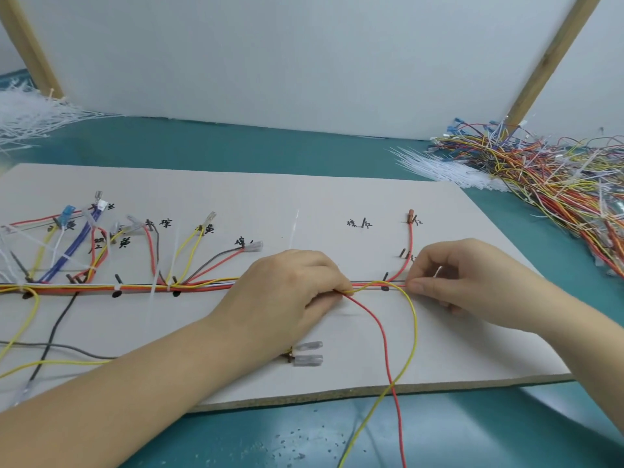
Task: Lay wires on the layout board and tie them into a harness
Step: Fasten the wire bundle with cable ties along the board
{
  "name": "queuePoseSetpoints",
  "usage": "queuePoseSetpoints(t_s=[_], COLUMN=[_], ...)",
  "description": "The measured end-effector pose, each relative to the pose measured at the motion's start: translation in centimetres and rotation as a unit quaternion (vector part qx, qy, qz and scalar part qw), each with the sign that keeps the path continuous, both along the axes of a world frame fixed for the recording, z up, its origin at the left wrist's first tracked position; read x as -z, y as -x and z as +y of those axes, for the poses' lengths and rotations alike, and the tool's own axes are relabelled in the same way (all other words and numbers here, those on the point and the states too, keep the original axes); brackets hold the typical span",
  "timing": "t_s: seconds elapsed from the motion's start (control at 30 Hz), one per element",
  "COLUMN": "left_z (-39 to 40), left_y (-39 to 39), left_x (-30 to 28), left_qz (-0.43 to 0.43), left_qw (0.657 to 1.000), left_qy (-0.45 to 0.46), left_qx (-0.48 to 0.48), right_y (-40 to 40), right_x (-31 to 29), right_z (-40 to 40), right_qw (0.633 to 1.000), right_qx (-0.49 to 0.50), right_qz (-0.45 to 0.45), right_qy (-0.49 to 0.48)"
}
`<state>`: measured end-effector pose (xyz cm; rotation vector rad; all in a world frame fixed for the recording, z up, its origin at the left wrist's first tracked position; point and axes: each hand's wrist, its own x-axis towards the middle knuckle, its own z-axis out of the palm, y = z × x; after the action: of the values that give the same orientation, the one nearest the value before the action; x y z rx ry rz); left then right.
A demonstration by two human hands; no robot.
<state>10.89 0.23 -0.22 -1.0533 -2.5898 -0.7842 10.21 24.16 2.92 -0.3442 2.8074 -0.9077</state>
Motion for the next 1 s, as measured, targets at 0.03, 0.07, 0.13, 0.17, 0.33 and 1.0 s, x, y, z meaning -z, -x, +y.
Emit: queuePoseSetpoints(t_s=[0.03, 0.07, 0.13, 0.17, 0.33, 1.0], left_z=[-0.1, -0.1, -0.3, -0.4, -0.2, 0.1], left_y=[0.0, -0.1, -0.1, -0.1, -0.2, 0.2], left_x=[0.0, 0.1, 0.3, 0.3, 0.2, -0.1], left_qz=[0.004, 0.01, 0.017, 0.017, 0.02, 0.032], left_qw=[1.0, 1.0, 0.999, 0.999, 0.999, 0.998], left_qy=[0.007, 0.015, 0.027, 0.03, 0.032, 0.036], left_qx=[0.001, 0.004, 0.015, 0.018, 0.029, 0.049], right_y=[0.1, 0.1, -0.1, -0.1, 0.3, 6.0], right_x=[0.1, 0.1, 0.0, -0.1, 0.0, -0.3], right_z=[0.1, 0.3, 0.5, 0.7, 0.8, 1.3], right_qw=[1.0, 1.0, 0.999, 0.999, 0.999, 0.988], right_qx=[-0.004, -0.012, -0.02, -0.019, -0.013, 0.012], right_qz=[-0.001, -0.002, -0.003, -0.003, -0.02, -0.05], right_qy=[-0.012, -0.023, -0.038, -0.039, -0.039, 0.146])
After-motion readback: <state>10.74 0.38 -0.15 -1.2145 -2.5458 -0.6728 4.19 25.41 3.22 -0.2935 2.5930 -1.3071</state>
